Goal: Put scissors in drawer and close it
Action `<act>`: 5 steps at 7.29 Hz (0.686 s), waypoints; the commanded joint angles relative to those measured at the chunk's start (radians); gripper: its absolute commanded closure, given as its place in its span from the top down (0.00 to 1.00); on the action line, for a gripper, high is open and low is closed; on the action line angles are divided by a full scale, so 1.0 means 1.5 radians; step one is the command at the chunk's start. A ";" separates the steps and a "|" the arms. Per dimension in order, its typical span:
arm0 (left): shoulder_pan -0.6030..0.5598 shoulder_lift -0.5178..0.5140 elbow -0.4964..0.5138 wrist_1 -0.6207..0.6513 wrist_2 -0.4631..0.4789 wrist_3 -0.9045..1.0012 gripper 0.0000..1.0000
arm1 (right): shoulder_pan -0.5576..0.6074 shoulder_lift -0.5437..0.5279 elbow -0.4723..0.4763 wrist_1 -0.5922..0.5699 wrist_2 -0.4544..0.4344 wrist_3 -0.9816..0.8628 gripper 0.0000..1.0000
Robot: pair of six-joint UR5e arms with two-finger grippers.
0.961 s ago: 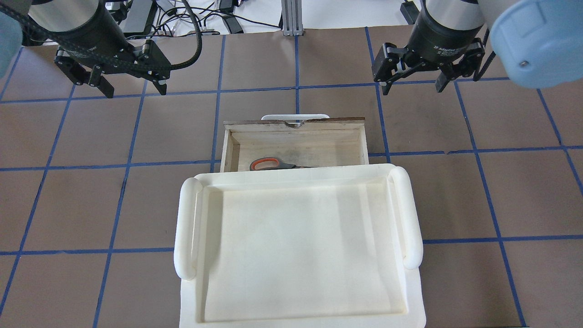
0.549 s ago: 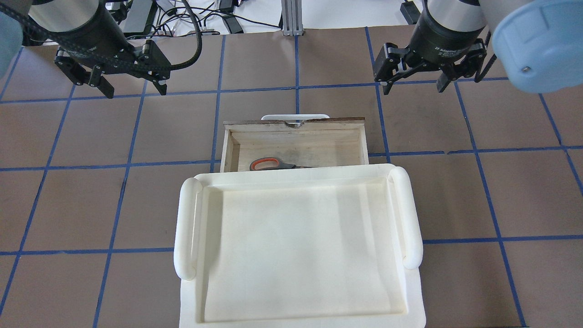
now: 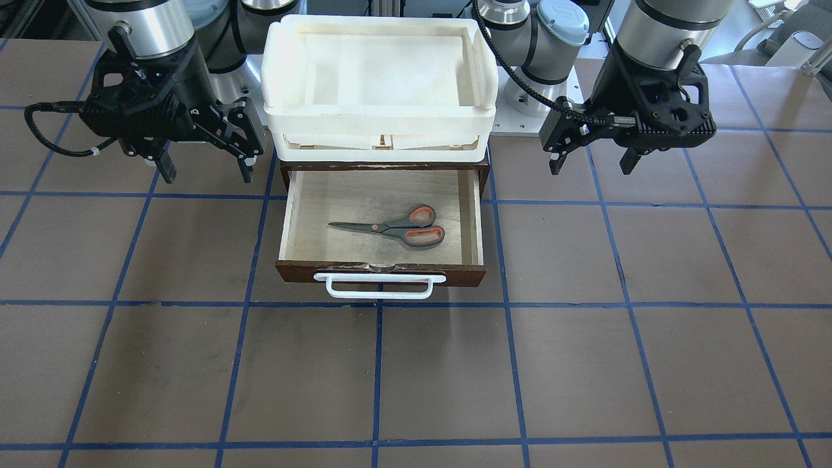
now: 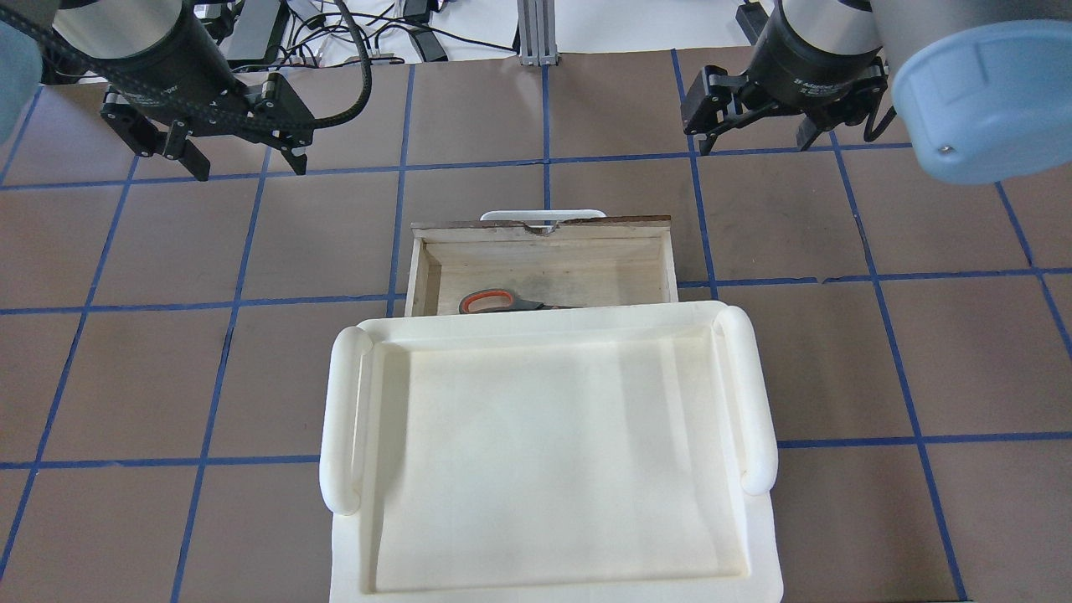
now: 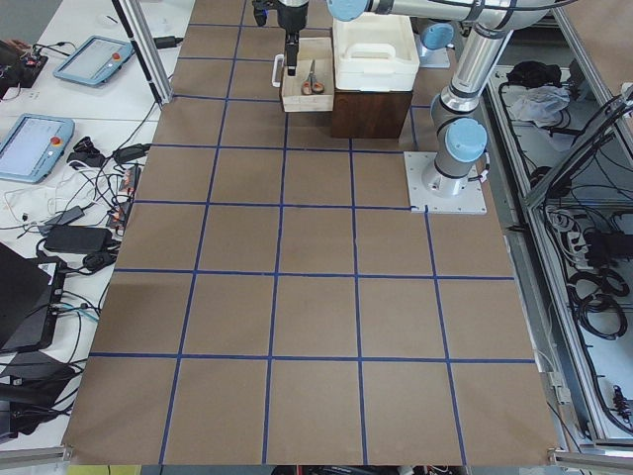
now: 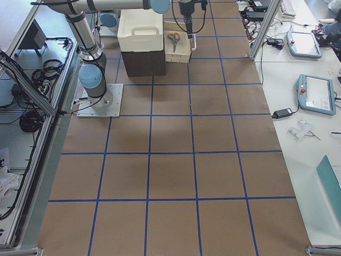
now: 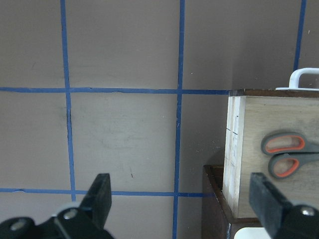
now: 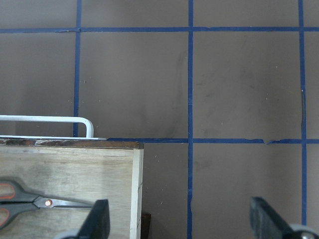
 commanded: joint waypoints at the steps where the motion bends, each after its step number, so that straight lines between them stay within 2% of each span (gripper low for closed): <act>1: -0.001 0.000 0.000 0.000 -0.001 0.001 1.00 | 0.000 0.000 0.002 -0.001 0.000 0.000 1.00; 5: 0.000 0.000 0.000 0.000 0.000 0.001 1.00 | -0.001 0.002 0.001 -0.001 0.005 0.001 1.00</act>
